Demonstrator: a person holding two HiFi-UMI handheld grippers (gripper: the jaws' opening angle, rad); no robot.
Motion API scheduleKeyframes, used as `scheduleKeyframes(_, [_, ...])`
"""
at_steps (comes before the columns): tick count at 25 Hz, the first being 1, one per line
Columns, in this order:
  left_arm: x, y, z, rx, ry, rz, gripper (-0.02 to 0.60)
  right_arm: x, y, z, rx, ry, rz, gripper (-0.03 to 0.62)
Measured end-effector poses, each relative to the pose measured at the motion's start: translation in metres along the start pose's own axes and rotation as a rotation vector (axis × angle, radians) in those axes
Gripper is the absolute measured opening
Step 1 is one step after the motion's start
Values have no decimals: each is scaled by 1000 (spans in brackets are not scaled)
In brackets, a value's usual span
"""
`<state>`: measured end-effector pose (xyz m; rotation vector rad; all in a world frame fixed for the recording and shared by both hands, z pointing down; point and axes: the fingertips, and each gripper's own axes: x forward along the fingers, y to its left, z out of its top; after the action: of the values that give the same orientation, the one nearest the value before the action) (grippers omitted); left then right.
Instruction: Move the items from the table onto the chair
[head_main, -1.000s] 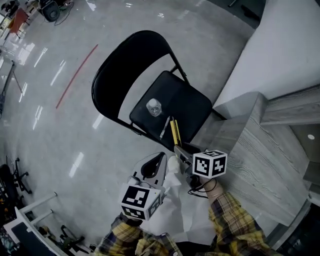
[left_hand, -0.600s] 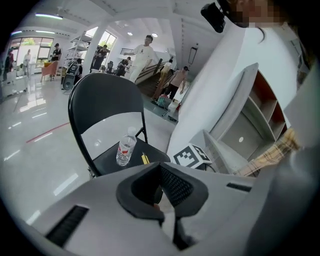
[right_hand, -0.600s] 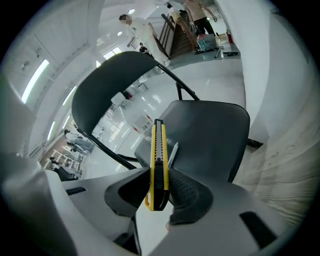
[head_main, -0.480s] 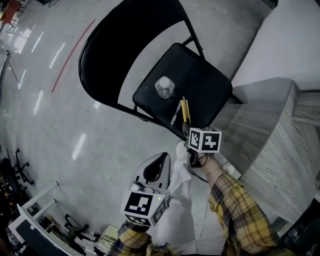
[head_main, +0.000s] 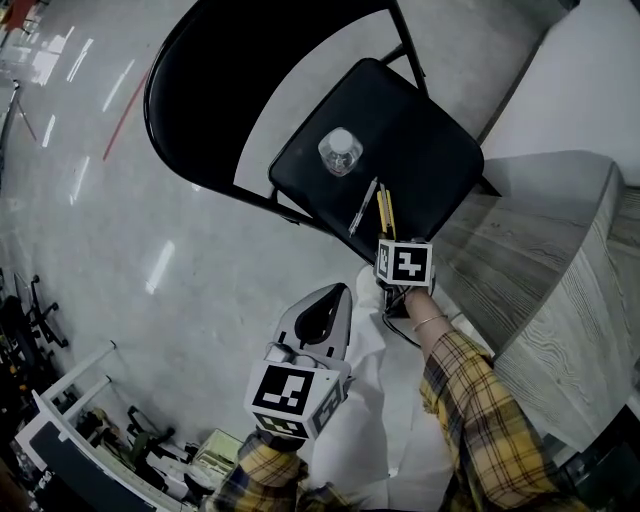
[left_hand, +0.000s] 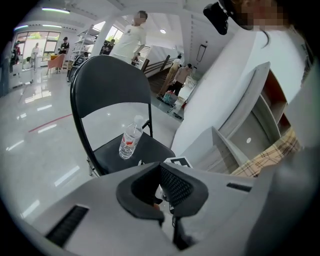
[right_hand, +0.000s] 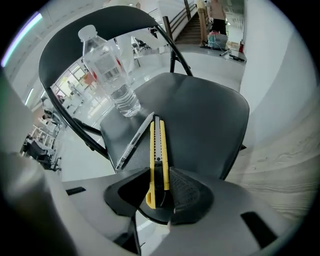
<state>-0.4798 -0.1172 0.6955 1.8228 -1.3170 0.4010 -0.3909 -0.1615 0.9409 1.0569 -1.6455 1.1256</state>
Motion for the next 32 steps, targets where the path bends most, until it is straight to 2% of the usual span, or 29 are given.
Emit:
scheduleKeyframes(5, [7,-3,3,9,0,-5,3,-12,12,13,41,-60,80,127])
scheduleKeyframes(9, [3,-13,15,18,-15,-9,3,-45,35,22,60,-92,155,127])
scheduleKeyframes(12, [-9,-24,29,26,-30,-16,3,-84,59,32,75,-125,252,127])
scheduleKeyframes(16, [-31,-41,47,87,-37,-9,3,-146,84,40,88,-164,372,127])
scheduleKeyframes(19, [-51,-57,60,86,-45,-4,3,-197,93,31,55,-183,420,126])
scheduleKeyframes(22, [-65,-79,90,103,-96,-7,3,-253,97,37,44,-258,483,126])
scheduleKeyframes(25, [-74,-114,125,137,-149,-42,3,-316,95,46,49,-337,581,126])
scheduleKeyframes(28, [-81,-166,145,192,-183,-90,3,-384,79,44,48,-420,656,126])
scheduleKeyframes(32, [-87,-259,151,280,-196,-188,3,-474,26,27,55,-557,664,125])
